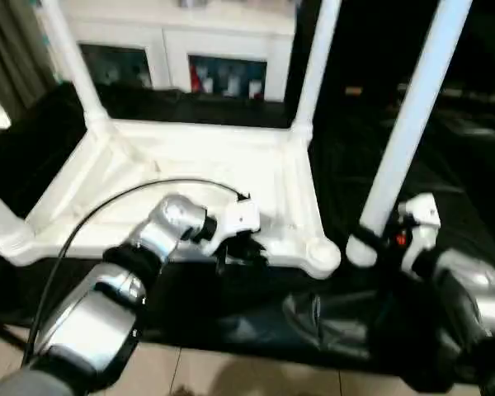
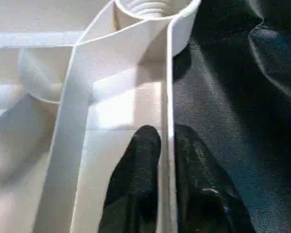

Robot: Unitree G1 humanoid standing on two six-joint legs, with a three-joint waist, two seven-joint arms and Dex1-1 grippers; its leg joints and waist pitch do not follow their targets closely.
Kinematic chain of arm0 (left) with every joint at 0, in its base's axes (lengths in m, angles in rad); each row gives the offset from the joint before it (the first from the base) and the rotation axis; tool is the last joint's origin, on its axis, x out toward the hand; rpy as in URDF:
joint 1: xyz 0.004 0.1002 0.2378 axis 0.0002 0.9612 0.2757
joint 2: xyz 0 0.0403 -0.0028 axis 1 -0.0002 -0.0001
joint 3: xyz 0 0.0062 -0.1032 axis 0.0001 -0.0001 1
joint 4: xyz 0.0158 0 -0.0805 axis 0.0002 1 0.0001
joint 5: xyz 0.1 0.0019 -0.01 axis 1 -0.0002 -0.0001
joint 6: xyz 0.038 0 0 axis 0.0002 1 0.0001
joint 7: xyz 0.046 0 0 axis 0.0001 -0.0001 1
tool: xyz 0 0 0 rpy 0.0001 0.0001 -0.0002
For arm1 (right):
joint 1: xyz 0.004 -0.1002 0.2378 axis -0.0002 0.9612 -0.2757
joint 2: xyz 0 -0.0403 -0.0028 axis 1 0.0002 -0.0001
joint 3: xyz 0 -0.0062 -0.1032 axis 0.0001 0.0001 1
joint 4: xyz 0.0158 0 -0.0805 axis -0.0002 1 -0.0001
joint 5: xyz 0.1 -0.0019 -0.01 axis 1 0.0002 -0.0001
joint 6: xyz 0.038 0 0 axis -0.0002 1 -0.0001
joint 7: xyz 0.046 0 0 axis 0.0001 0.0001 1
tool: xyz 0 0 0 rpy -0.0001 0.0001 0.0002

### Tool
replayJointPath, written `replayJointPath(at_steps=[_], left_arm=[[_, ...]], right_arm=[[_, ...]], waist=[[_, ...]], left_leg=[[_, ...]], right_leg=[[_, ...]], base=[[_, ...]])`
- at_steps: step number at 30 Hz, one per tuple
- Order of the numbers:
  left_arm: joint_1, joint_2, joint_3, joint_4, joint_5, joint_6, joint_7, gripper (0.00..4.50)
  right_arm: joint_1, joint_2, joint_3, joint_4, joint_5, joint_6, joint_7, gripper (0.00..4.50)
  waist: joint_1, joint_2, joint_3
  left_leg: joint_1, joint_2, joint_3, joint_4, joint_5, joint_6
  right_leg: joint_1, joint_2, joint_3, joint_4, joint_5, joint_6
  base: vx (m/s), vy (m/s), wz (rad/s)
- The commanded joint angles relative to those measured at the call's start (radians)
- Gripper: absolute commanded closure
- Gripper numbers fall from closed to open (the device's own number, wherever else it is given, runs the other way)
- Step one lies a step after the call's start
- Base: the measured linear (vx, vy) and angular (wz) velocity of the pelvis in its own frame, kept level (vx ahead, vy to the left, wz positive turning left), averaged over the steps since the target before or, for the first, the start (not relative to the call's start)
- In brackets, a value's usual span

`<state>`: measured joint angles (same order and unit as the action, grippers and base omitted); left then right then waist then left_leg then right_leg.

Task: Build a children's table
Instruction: Insert table leg to table base

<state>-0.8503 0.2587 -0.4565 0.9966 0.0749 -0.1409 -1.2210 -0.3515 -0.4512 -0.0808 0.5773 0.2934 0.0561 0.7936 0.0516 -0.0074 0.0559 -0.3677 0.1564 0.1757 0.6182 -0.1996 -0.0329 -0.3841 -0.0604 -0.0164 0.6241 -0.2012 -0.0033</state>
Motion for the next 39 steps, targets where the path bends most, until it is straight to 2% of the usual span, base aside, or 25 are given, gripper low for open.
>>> replayJointPath(at_steps=[1, 5, 7, 8, 10, 12, 13, 14, 15, 16, 17, 18, 19, 21, 22, 23, 24, 25, 27, 30, 31, 34, 35, 38, 39], left_arm=[[-0.018, -0.001, -0.001, 0.014, 0.016, -0.011, -0.001, 4.14], [-0.025, -0.002, 0.019, 0.028, 0.008, -0.008, 0.001, 4.32], [-0.025, -0.002, 0.019, 0.028, 0.008, -0.008, 0.001, 4.43], [-0.022, -0.005, 0.044, 0.023, -0.012, 0.004, 0.004, 4.43], [-0.015, -0.006, 0.073, 0.019, -0.031, 0.01, 0.007, 4.43], [-0.011, -0.005, 0.083, 0.016, -0.036, 0.013, 0.009, 4.43], [0.004, 0.003, 0.095, 0.001, -0.044, 0.022, 0.02, 4.43], [0.007, 0.005, 0.097, -0.002, -0.044, 0.022, 0.022, 4.43], [0.02, 0.014, 0.104, -0.013, -0.046, 0.026, 0.035, 4.43], [0.025, 0.017, 0.114, -0.017, -0.051, 0.031, 0.046, 4.43], [0.025, 0.017, 0.114, -0.017, -0.051, 0.031, 0.046, 4.43], [0.028, 0.02, 0.123, -0.02, -0.05, 0.034, 0.065, 4.43], [0.028, 0.02, 0.127, -0.021, -0.048, 0.039, 0.072, 4.43], [0.024, 0.025, 0.139, -0.018, -0.037, 0.045, 0.129, 4.43], [0.023, 0.025, 0.143, -0.016, -0.034, 0.047, 0.139, 4.43], [0.022, 0.026, 0.146, -0.015, -0.034, 0.052, 0.139, 4.43], [0.023, 0.026, 0.148, -0.016, -0.033, 0.055, 0.136, 4.43], [0.024, 0.027, 0.152, -0.017, -0.031, 0.063, 0.142, 4.43], [0.034, 0.03, 0.155, -0.028, -0.032, 0.068, 0.137, 4.43], [0.046, 0.032, 0.156, -0.047, -0.034, 0.077, 0.127, 4.43], [0.054, 0.031, 0.16, -0.061, -0.036, 0.084, 0.125, 4.43], [0.06, 0.03, 0.162, -0.069, -0.039, 0.086, 0.121, 4.43], [0.064, 0.026, 0.166, -0.076, -0.045, 0.09, 0.12, 4.43], [0.07, 0.021, 0.172, -0.087, -0.052, 0.096, 0.123, 4.43], [0.076, 0.011, 0.187, -0.099, -0.07, 0.097, 0.119, 4.43]], right_arm=[[-0.024, 0.01, 0.004, 0.111, -0.031, -0.054, 0.006, 2.59], [-0.118, 0.041, -0.009, 0.351, -0.057, -0.171, 0.0, 2.59], [-0.118, 0.041, -0.009, 0.351, -0.057, -0.171, 0.0, 2.59], [-0.173, 0.056, -0.094, 0.437, 0.017, -0.202, 0.034, 2.59], [-0.244, 0.057, -0.206, 0.532, 0.115, -0.247, 0.061, 2.59], [-0.274, 0.054, -0.245, 0.565, 0.147, -0.259, 0.058, 2.59], [-0.338, 0.036, -0.275, 0.594, 0.17, -0.25, 0.042, 2.59], [-0.348, 0.032, -0.276, 0.601, 0.169, -0.251, 0.039, 2.59], [-0.345, 0.037, -0.263, 0.534, 0.176, -0.254, 0.058, 2.59], [-0.288, 0.068, -0.234, 0.374, 0.196, -0.259, 0.107, 2.59], [-0.288, 0.068, -0.234, 0.374, 0.196, -0.259, 0.107, 2.59], [-0.218, 0.111, -0.18, 0.153, 0.204, -0.223, 0.119, 2.59], [-0.194, 0.127, -0.15, 0.073, 0.195, -0.201, 0.11, 2.59], [-0.138, 0.158, -0.029, -0.172, 0.149, -0.075, 0.049, 2.59], [-0.139, 0.162, -0.018, -0.185, 0.141, -0.065, 0.049, 2.59], [-0.169, 0.174, 0.023, -0.238, 0.126, 0.002, 0.019, 2.59], [-0.19, 0.18, 0.045, -0.26, 0.12, 0.036, 0.004, 2.59], [-0.233, 0.185, 0.092, -0.301, 0.116, 0.121, -0.015, 2.59], [-0.269, 0.172, 0.144, -0.324, 0.101, 0.2, -0.006, 2.59], [-0.269, 0.169, 0.152, -0.317, 0.092, 0.211, -0.002, 2.59], [-0.256, 0.169, 0.143, -0.325, 0.079, 0.243, -0.023, 2.59], [-0.244, 0.16, 0.149, -0.333, 0.05, 0.275, -0.043, 2.59], [-0.236, 0.146, 0.156, -0.353, 0.047, 0.324, -0.068, 2.59], [-0.23, 0.128, 0.158, -0.378, 0.058, 0.376, -0.087, 2.59], [-0.222, 0.115, 0.156, -0.378, 0.058, 0.39, -0.083, 2.59]], waist=[[0.002, -0.005, -0.063], [-0.003, -0.003, -0.062], [-0.002, -0.003, -0.061], [-0.003, 0.001, -0.063], [-0.004, 0.004, -0.064], [0.001, -0.001, -0.065], [0.003, -0.004, -0.066], [0.0, -0.003, -0.066], [-0.001, -0.004, -0.071], [0.006, -0.004, -0.069], [0.007, -0.004, -0.069], [0.008, -0.008, -0.072], [0.009, -0.012, -0.069], [0.008, -0.011, -0.07], [0.005, -0.01, -0.07], [0.005, -0.01, -0.07], [-0.001, -0.012, -0.069], [-0.002, -0.014, -0.064], [-0.005, -0.012, -0.063], [-0.002, -0.008, -0.065], [-0.002, -0.015, -0.065], [0.001, -0.02, -0.07], [0.001, -0.023, -0.07], [0.002, -0.023, -0.069], [0.001, -0.018, -0.067]], left_leg=[[0.013, 0.065, -0.02, -0.075, -0.197, 0.048], [0.013, 0.067, -0.021, -0.078, -0.222, 0.04], [0.015, 0.068, -0.02, -0.079, -0.229, 0.042], [0.014, 0.068, -0.021, -0.078, -0.232, 0.047], [0.014, 0.071, -0.019, -0.076, -0.231, 0.052], [0.01, 0.07, -0.013, -0.075, -0.203, 0.067], [0.006, 0.07, -0.011, -0.074, -0.18, 0.084], [0.003, 0.068, -0.012, -0.073, -0.168, 0.088], [-0.003, 0.066, -0.012, -0.069, -0.139, 0.096], [-0.003, 0.066, -0.007, -0.067, -0.121, 0.12], [-0.005, 0.068, -0.007, -0.065, -0.112, 0.136], [-0.009, 0.067, -0.007, -0.065, -0.083, 0.155], [-0.008, 0.068, -0.006, -0.066, -0.079, 0.163], [-0.007, 0.07, -0.008, -0.069, -0.073, 0.143], [-0.007, 0.07, -0.008, -0.07, -0.082, 0.137], [-0.007, 0.07, -0.008, -0.07, -0.082, 0.137], [-0.005, 0.067, -0.008, -0.072, -0.107, 0.112], [-0.002, 0.067, -0.008, -0.075, -0.121, 0.095], [-0.003, 0.071, -0.009, -0.079, -0.123, 0.078], [0.003, 0.076, -0.005, -0.08, -0.117, 0.065], [0.002, 0.074, -0.003, -0.081, -0.105, 0.067], [-0.002, 0.068, 0.0, -0.076, -0.051, 0.085], [-0.003, 0.067, 0.001, -0.076, -0.048, 0.088], [-0.002, 0.065, 0.002, -0.074, -0.057, 0.09], [-0.002, 0.067, 0.001, -0.075, -0.067, 0.083]], right_leg=[[0.044, -0.09, 0.033, -0.082, -0.133, -0.323], [0.043, -0.09, 0.032, -0.082, -0.165, -0.327], [0.042, -0.087, 0.033, -0.084, -0.167, -0.324], [0.045, -0.09, 0.033, -0.081, -0.157, -0.331], [0.045, -0.09, 0.031, -0.08, -0.142, -0.348], [0.048, -0.085, 0.028, -0.075, -0.109, -0.355], [0.049, -0.083, 0.026, -0.072, -0.094, -0.352], [0.05, -0.084, 0.024, -0.068, -0.094, -0.355], [0.053, -0.085, 0.022, -0.065, -0.087, -0.35], [0.049, -0.082, 0.024, -0.066, -0.059, -0.333], [0.048, -0.083, 0.025, -0.062, -0.035, -0.323], [0.049, -0.081, 0.023, -0.058, -0.004, -0.307], [0.043, -0.079, 0.023, -0.06, -0.007, -0.289], [0.038, -0.076, 0.022, -0.061, -0.054, -0.264], [0.035, -0.078, 0.021, -0.063, -0.075, -0.264], [0.035, -0.078, 0.021, -0.063, -0.075, -0.264], [0.03, -0.081, 0.024, -0.071, -0.149, -0.26], [0.026, -0.079, 0.027, -0.076, -0.192, -0.255], [0.023, -0.08, 0.029, -0.074, -0.205, -0.245], [0.019, -0.082, 0.034, -0.071, -0.141, -0.246], [0.023, -0.082, 0.034, -0.069, -0.102, -0.253], [0.031, -0.082, 0.034, -0.061, -0.006, -0.268], [0.033, -0.082, 0.034, -0.061, 0.001, -0.269], [0.033, -0.083, 0.035, -0.064, -0.022, -0.265], [0.033, -0.083, 0.035, -0.066, -0.049, -0.257]], base=[[0.0, 0.0, 0.0], [0.0, 0.0, 0.0], [0.0, 0.0, 0.0], [0.0, 0.0, 0.0], [0.0, 0.0, 0.0], [0.0, 0.0, 0.0], [0.0, 0.0, 0.0], [0.0, 0.0, 0.0], [0.0, 0.0, 0.0], [0.0, 0.0, 0.0], [0.0, 0.0, 0.0], [0.0, 0.0, 0.0], [0.0, 0.0, 0.0], [0.0, 0.0, 0.0], [0.0, 0.0, 0.0], [0.0, 0.0, 0.0], [0.0, 0.0, 0.0], [0.0, 0.0, 0.0], [0.0, 0.0, 0.0], [0.0, 0.0, 0.0], [0.0, 0.0, 0.0], [0.0, 0.0, 0.0], [0.0, 0.0, 0.0], [0.0, 0.0, 0.0], [0.0, 0.0, 0.0]])
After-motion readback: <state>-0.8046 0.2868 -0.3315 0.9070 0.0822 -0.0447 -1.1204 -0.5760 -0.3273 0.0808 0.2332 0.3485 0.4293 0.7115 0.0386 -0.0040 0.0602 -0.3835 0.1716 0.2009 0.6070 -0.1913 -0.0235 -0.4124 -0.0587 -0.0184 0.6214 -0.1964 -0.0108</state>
